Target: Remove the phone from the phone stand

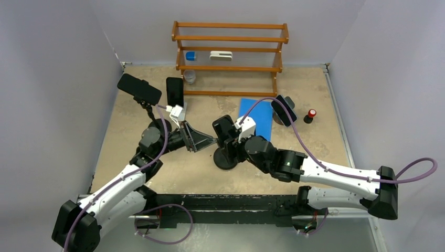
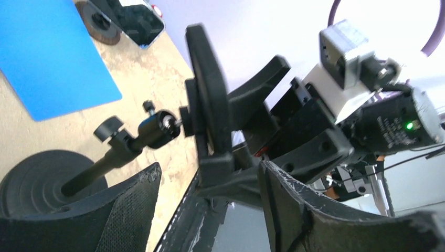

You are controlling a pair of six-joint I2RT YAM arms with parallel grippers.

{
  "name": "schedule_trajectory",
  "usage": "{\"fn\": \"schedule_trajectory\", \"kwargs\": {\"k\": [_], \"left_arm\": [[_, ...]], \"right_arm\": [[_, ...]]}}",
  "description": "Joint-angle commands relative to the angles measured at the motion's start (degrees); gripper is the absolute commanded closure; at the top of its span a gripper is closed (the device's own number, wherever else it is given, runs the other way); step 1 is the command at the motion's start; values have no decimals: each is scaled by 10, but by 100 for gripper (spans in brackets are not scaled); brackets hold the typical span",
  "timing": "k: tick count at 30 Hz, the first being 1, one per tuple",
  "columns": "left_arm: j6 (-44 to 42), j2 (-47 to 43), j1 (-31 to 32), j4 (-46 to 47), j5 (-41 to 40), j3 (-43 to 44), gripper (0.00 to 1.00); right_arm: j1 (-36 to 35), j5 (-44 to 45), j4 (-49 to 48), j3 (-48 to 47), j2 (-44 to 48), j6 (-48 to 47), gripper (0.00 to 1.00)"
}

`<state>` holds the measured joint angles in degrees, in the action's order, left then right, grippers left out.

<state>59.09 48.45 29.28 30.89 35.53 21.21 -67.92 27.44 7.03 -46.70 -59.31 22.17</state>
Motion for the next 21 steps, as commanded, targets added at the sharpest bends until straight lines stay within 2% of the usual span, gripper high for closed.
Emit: {"fn": "schedule_trajectory", "kwargs": {"k": [1, 5, 16, 21], "left_arm": [[-32, 12, -2, -78, -14, 77, 34], [-59, 50, -1, -107, 17, 113, 35], [-65, 85, 0, -70, 74, 106, 47], [-66, 86, 0, -46, 93, 94, 62]], "right_arm": [[2, 37, -5, -40, -5, -22, 100], [3, 36, -12, -46, -13, -22, 100], [3, 30, -20, -52, -26, -23, 100], [3, 32, -19, -47, -25, -14, 100]]}}
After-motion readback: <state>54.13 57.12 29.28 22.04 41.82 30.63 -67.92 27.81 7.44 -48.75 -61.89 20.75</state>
